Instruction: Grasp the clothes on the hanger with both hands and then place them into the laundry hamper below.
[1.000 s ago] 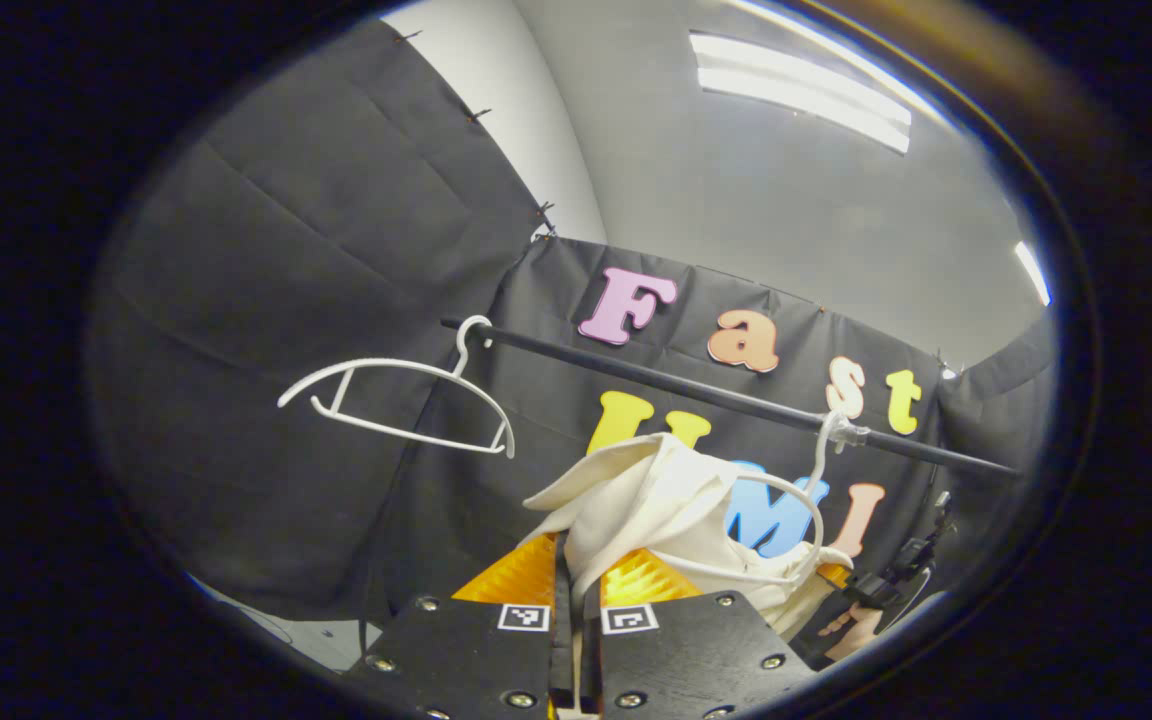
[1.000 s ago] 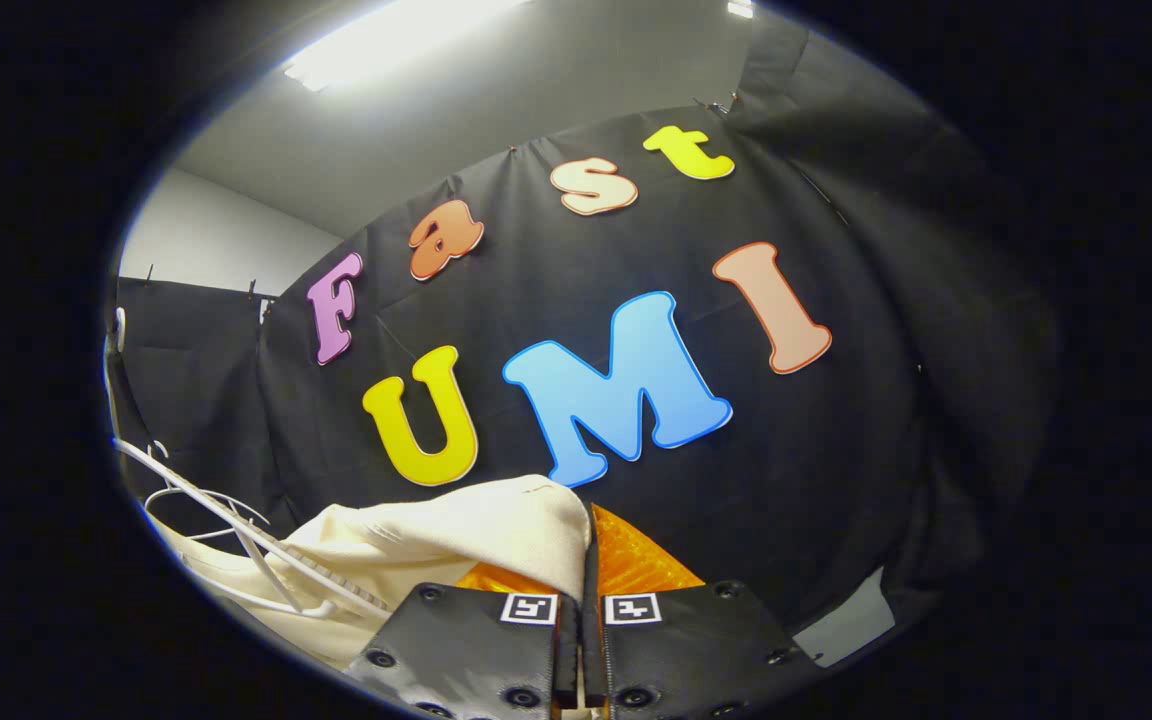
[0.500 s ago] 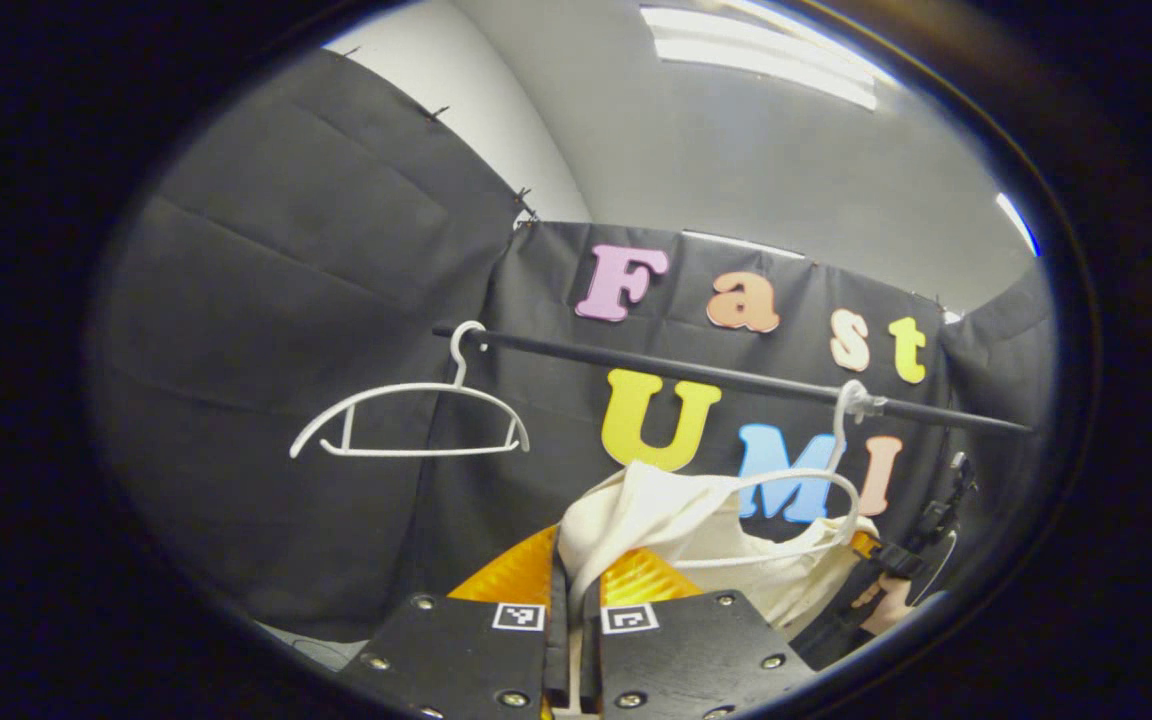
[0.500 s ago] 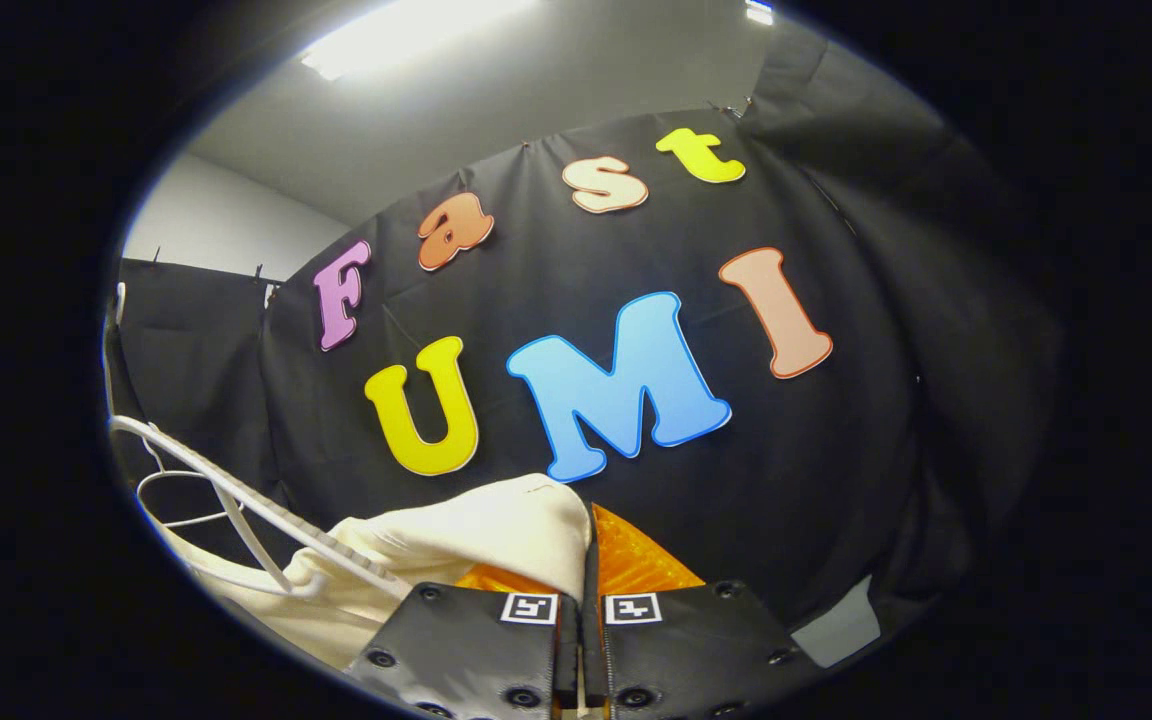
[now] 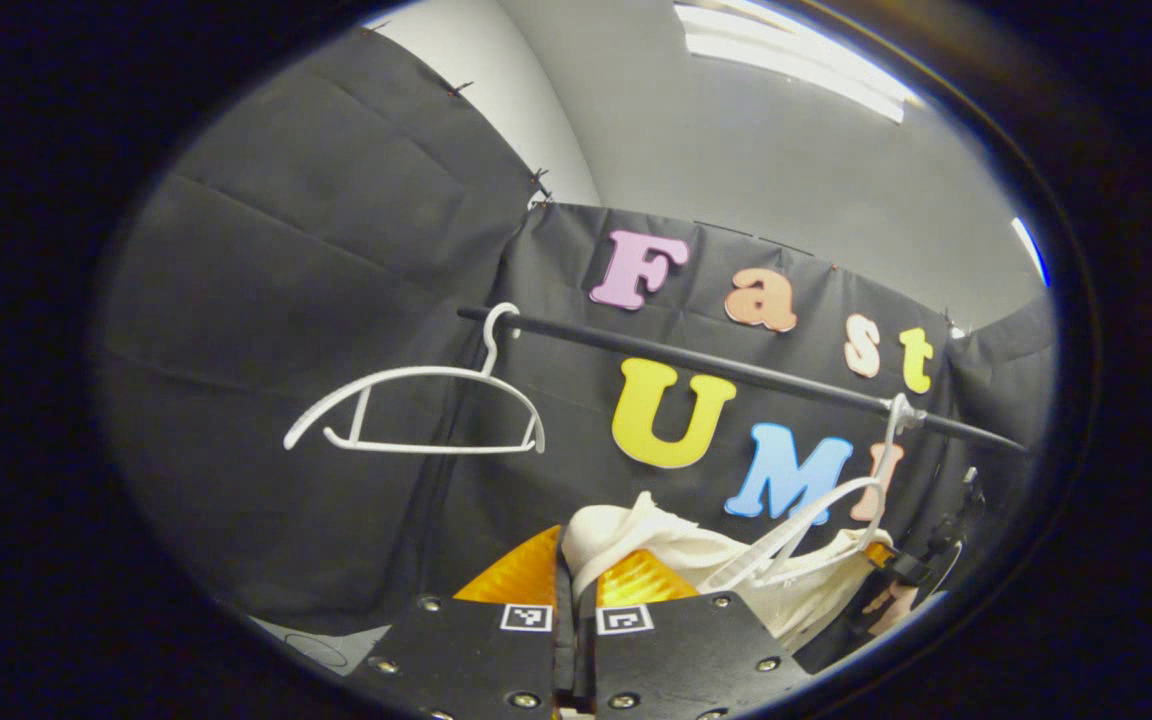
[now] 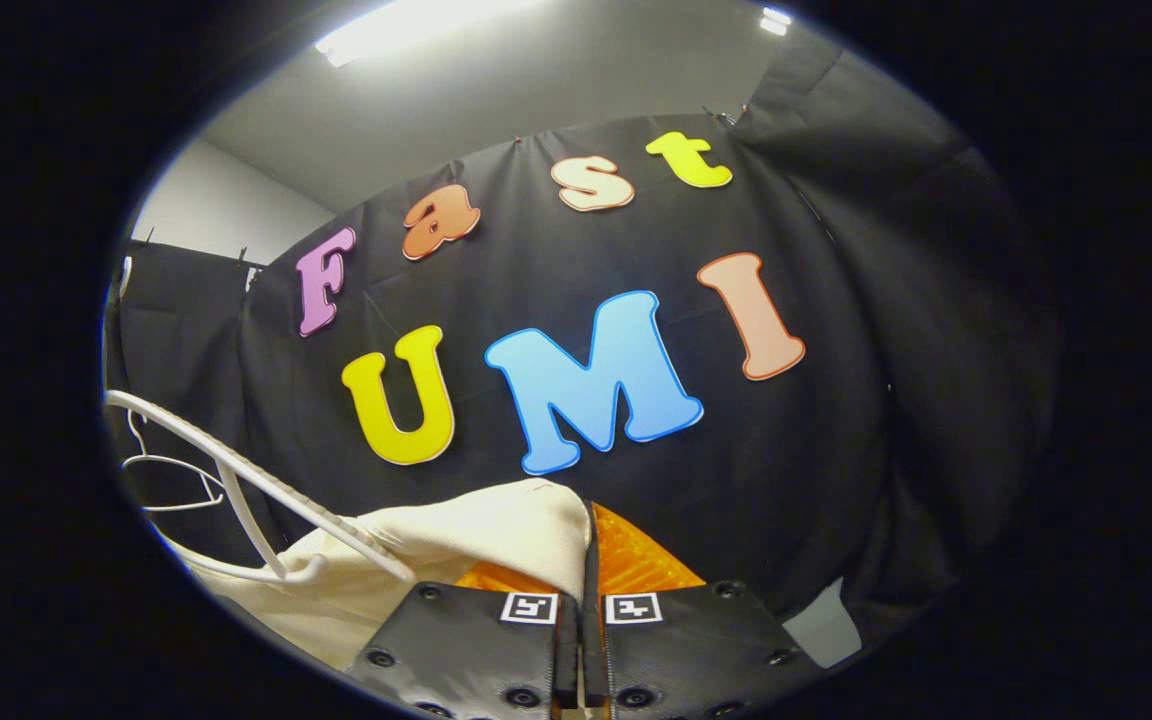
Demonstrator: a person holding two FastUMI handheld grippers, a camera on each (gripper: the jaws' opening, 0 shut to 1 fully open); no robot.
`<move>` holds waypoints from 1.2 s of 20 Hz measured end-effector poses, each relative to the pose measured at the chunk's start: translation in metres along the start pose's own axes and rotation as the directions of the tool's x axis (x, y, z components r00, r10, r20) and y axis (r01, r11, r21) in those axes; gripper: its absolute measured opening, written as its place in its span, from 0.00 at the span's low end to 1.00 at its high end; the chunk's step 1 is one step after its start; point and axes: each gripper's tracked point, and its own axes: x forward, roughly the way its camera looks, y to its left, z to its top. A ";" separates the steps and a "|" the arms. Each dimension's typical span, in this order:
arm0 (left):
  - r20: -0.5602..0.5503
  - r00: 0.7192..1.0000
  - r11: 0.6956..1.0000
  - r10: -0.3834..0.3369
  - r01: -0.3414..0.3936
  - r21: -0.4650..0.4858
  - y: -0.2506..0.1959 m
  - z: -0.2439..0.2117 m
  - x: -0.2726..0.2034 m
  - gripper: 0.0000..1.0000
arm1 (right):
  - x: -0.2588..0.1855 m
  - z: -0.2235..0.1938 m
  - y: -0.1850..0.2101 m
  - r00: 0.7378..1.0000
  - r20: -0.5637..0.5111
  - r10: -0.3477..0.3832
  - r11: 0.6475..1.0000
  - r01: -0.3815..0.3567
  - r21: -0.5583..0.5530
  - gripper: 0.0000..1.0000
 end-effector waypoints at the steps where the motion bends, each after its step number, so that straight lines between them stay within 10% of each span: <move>1: -0.021 1.000 1.000 -0.010 0.009 -0.008 0.001 -0.011 0.000 0.01 | -0.006 -0.007 -0.005 1.000 -0.012 -0.021 1.000 0.021 -0.004 0.04; 13: -0.133 0.980 0.988 -0.147 0.151 0.019 0.043 -0.049 -0.034 0.00 | -0.168 -0.036 -0.010 0.983 -0.054 -0.173 0.982 0.168 -0.085 0.04; 24: -0.216 0.929 0.945 -0.300 0.321 0.069 0.056 -0.078 -0.123 0.01 | -0.291 -0.072 0.132 0.989 -0.142 0.031 0.987 -0.052 -0.152 0.04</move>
